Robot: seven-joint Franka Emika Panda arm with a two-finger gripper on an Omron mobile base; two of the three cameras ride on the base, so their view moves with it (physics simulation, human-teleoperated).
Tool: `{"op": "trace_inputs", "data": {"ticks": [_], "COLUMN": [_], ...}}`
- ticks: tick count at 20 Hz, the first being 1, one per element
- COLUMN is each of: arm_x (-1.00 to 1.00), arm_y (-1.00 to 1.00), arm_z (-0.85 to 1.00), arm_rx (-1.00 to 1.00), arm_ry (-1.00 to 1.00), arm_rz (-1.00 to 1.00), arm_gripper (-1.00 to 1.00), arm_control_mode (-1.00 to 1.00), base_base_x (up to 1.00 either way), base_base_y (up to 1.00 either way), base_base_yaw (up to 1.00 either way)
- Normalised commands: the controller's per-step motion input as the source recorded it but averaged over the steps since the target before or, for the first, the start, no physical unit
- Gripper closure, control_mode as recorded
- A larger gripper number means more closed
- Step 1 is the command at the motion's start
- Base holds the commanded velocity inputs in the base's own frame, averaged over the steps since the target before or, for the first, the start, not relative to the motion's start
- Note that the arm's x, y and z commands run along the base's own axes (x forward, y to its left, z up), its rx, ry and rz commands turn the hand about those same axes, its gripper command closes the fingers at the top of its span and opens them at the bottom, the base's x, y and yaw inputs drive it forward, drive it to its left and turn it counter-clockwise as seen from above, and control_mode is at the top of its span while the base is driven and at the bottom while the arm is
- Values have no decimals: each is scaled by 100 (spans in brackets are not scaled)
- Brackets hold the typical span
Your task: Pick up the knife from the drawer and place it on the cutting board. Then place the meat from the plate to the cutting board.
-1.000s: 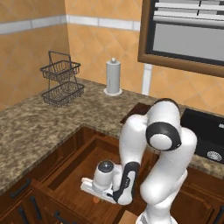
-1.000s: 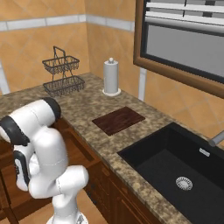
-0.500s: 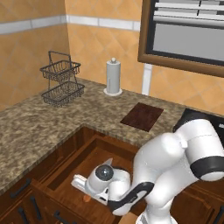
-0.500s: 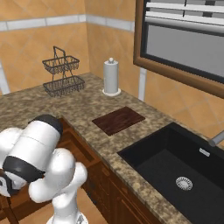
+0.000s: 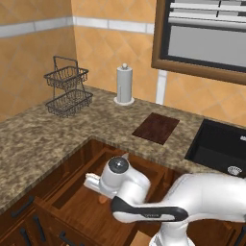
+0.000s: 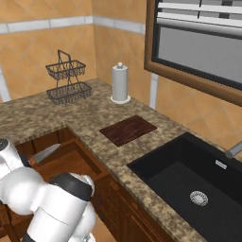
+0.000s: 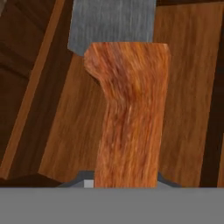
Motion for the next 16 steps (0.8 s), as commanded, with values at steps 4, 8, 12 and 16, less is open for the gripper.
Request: {"op": "trace_inputs", "data": {"ticks": [4,8,12,16], "arm_x": [2,68,100,91], "arm_y": [-31,-64,-74,-58], "arm_z": [100,93,76,14], "arm_rx": [-22,-11,-1,0], "arm_ry": [0,12,20,18], "arm_rz": [0,-2,-3,-10], "arm_gripper": [100,100,100,100], "arm_control_mode": [-100,-100,-100,-100], "base_base_x": [0,0,0,0], "base_base_y": [0,0,0,0], "base_base_yaw": [0,0,0,0]}}
